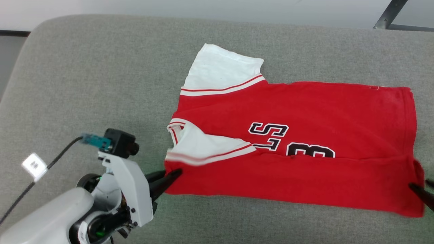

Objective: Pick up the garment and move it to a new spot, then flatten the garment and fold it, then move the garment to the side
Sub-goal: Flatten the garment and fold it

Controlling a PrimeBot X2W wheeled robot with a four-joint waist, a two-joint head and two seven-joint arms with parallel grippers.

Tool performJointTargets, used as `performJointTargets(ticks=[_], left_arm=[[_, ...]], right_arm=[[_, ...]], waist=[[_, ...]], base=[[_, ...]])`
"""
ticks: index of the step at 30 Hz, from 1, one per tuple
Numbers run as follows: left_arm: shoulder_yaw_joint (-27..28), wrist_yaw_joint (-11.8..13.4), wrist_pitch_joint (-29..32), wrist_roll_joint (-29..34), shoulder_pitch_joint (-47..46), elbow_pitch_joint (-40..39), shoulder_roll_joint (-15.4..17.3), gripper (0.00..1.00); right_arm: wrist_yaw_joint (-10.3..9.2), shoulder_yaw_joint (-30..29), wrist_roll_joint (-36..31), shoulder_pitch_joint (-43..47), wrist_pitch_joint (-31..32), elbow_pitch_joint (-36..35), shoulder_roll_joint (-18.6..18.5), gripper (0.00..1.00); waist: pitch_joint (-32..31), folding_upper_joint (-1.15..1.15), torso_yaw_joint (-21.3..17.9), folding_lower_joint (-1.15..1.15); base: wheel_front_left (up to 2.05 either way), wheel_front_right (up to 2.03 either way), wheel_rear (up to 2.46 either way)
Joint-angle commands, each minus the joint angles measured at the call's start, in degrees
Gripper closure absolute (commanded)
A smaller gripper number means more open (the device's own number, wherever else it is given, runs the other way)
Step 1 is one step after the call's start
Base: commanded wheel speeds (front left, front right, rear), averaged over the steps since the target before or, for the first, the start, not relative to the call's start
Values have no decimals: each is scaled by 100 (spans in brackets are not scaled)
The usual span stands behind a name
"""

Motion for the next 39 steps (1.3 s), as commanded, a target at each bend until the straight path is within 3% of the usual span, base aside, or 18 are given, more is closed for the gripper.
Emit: performJointTargets(ticks=[1, 5, 10, 14, 18, 22, 28, 39], left_arm=[[83, 49, -253, -1, 171, -12, -53, 0], [425, 255, -1352, 265, 482, -83, -57, 0], [912, 653, -2882, 438, 1045, 49, -377, 0], [1100, 934, -3236, 1069, 1192, 345, -533, 0], [1706, 1052, -3285, 1795, 1095, 595, -804, 0], [2155, 805, -3285, 2371, 768, 834, -965, 0], [2154, 293, -2945, 2732, -416, 1446, -799, 0], [1490, -958, -1190, 3074, -3049, 3612, -1169, 0]], right_arm=[[0, -122, -106, -37, -152, -55, 86, 0], [0, -462, -366, -161, -682, -83, 391, 0], [0, -827, -883, -388, -1670, -25, 843, 0], [0, -986, -1379, -597, -2638, 163, 1229, 0], [0, -1049, -1866, -808, -3614, 383, 1603, 0], [0, -1028, -2201, -1018, -4472, 556, 1942, 0], [0, -675, -2514, -1279, -5464, 786, 2301, 0], [0, -166, -2448, -1556, -5952, 1049, 2573, 0]], waist=[[-37, 0, 12, 0], [-85, 0, 40, 0], [-103, 0, 157, 0], [-66, 0, 207, 0], [18, 0, 154, 0], [123, 0, -33, 0], [318, 0, -530, 0], [861, 0, -1315, 0]], base=[[0, 0, 0], [0, 0, 0], [0, 0, 0], [0, 0, 0], [0, 0, 0], [0, 0, 0], [0, 0, 0], [0, 0, 0]])
